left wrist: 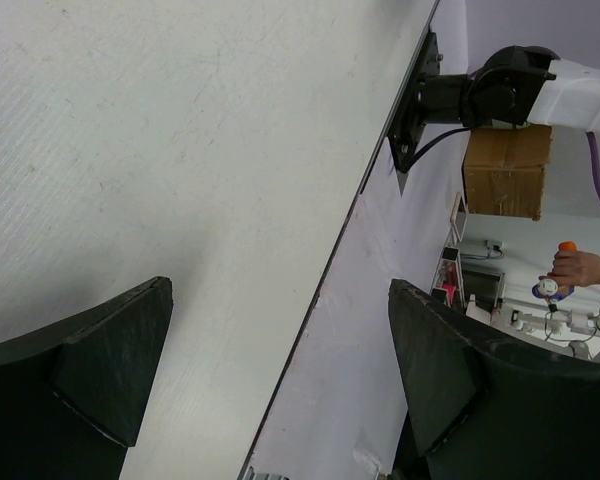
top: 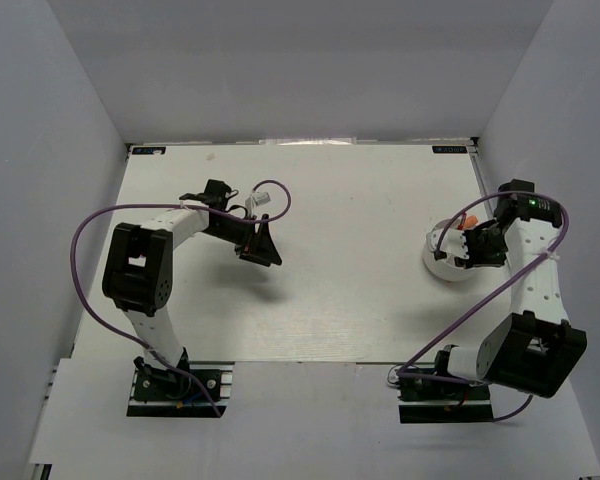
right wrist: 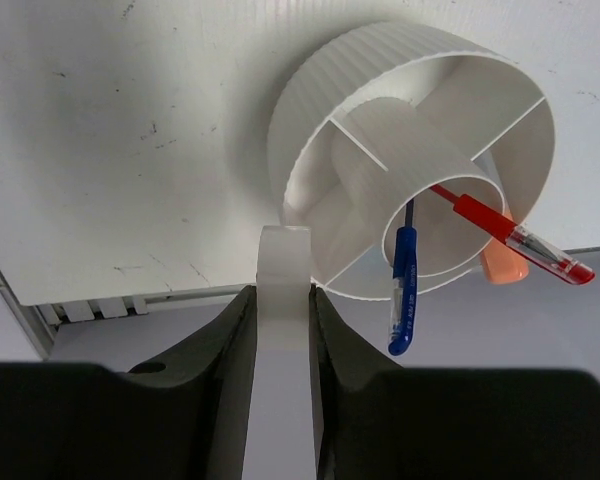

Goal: Sort the stationery into containers
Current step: Place the stationery into the container

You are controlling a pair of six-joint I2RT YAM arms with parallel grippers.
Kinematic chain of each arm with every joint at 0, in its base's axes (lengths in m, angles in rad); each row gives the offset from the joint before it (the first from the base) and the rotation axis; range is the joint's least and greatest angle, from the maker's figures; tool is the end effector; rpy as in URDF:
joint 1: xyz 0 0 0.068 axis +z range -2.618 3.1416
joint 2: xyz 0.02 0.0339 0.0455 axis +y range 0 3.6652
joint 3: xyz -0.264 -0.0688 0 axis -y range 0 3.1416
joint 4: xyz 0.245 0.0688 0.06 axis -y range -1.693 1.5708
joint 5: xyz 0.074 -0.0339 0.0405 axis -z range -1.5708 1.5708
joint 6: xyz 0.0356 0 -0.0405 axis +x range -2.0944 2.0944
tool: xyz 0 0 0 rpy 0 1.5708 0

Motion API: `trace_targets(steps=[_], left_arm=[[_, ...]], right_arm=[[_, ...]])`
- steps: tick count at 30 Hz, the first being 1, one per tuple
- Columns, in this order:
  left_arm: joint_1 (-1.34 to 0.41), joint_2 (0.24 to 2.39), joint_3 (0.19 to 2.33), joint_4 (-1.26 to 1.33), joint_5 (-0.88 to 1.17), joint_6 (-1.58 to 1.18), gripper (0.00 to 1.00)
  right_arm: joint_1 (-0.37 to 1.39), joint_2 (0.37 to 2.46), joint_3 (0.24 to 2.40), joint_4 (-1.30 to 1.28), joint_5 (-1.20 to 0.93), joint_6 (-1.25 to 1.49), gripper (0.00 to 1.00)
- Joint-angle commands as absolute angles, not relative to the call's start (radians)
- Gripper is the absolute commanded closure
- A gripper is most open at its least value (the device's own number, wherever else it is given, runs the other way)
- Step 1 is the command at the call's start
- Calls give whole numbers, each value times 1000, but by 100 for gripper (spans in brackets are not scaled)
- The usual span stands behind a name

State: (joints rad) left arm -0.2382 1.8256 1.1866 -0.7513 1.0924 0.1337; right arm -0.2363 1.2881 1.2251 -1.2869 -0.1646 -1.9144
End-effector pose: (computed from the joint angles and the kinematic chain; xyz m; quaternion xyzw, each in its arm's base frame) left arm 0.3183 -0.1098 0.1821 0.2033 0.8277 -0.5206 0.0499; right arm 0.2139 -0.0455 0.3050 -0.7430 0.6551 -0.0578 0.1241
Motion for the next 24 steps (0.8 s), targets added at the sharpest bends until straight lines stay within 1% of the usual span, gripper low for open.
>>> trace_targets(steps=[1,10,12,15,21,24], left_arm=[[-235,1821,1192,-741,1132,153,2],[-235,1839,1195,-742,1134,158,2],[-235,1839,1195,-744,1135,158,2],[-235,1841,1197,-744,1135,155,2],[-235,1836,1193,-745,1134,158,2],[-235,1829,1189,-746,1129,156,2]], right_arm=[[-258,1304,1267,-1299,-190,-1996,100],[-255,1327,1267,-1266,-222,-1993,98],[-253,1344,1276,-1275,-224,-1982,95],[-255,1347,1269,-1270,-216,-1982,89],[-253,1371,1259,-1227,-218,-1965,88],[-253,1384,1269,-1226,-216,-1951,85]])
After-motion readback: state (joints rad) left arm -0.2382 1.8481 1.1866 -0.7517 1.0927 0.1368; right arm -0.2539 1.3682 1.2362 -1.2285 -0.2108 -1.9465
